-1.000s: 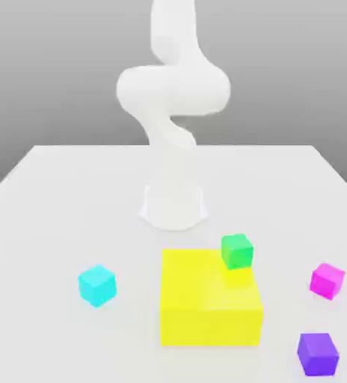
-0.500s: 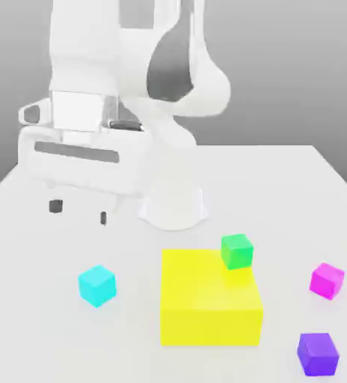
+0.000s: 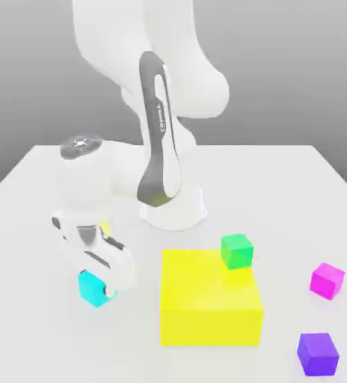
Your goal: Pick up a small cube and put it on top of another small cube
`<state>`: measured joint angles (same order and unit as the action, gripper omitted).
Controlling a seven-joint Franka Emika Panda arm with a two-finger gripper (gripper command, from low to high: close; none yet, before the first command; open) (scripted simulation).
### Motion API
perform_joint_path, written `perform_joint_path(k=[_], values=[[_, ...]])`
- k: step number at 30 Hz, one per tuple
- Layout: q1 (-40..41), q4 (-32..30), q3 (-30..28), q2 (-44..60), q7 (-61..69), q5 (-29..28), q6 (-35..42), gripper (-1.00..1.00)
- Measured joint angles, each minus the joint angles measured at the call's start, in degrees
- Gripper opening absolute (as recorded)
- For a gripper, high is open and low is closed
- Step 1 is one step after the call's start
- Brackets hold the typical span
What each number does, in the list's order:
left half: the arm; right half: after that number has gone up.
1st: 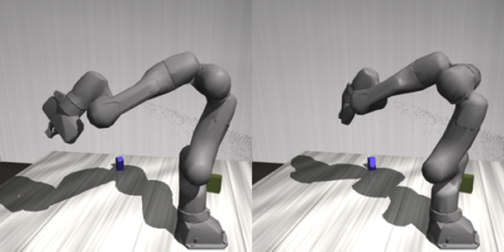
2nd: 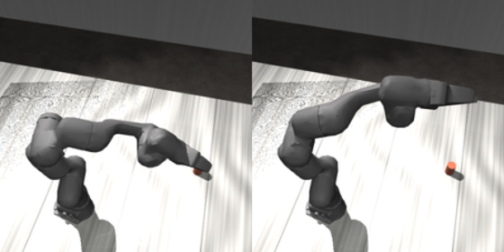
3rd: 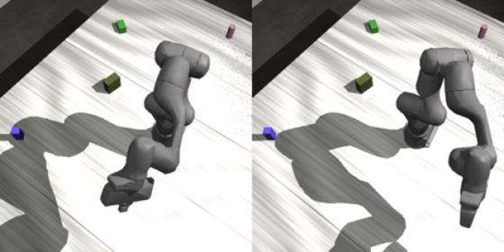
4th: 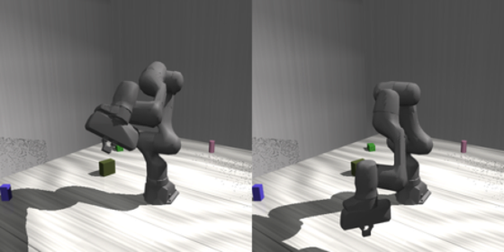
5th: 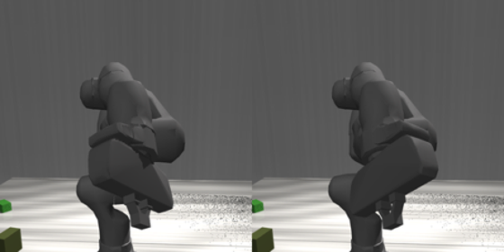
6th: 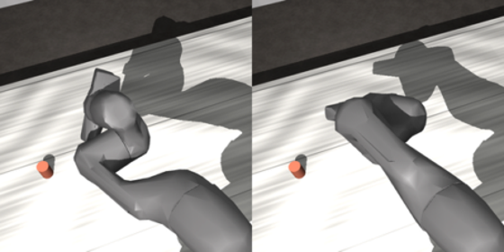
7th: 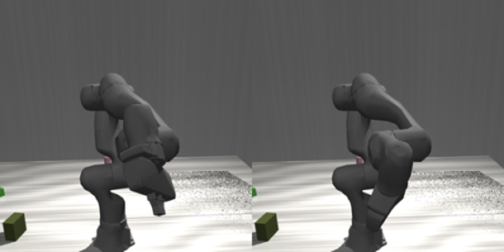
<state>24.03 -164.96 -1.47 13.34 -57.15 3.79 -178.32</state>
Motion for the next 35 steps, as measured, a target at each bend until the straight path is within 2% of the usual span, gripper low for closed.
perform_joint_path(k=[4,8,11,25,27,31,32,35], values=[[-0.45,-0.21,-0.65,-1.12,-0.59,-0.77,0.92,-1.00],[-1.98,-1.55,-3.21,-8.73,-3.35,-4.58,7.19,-1.00],[-1.98,-2.56,-2.94,-14.93,-3.54,-4.75,12.35,-1.00],[-29.36,-1.29,14.61,-43.73,-7.98,6.50,42.09,-1.00],[-31.41,-1.68,16.27,-43.95,-8.37,7.46,41.91,-1.00],[-31.50,-3.57,18.04,-37.44,-8.64,7.99,33.52,-1.00],[-31.40,-4.07,18.37,-35.61,-8.73,8.03,31.20,1.00],[-31.40,-4.07,18.37,-35.61,-8.73,8.03,31.20,1.00]])
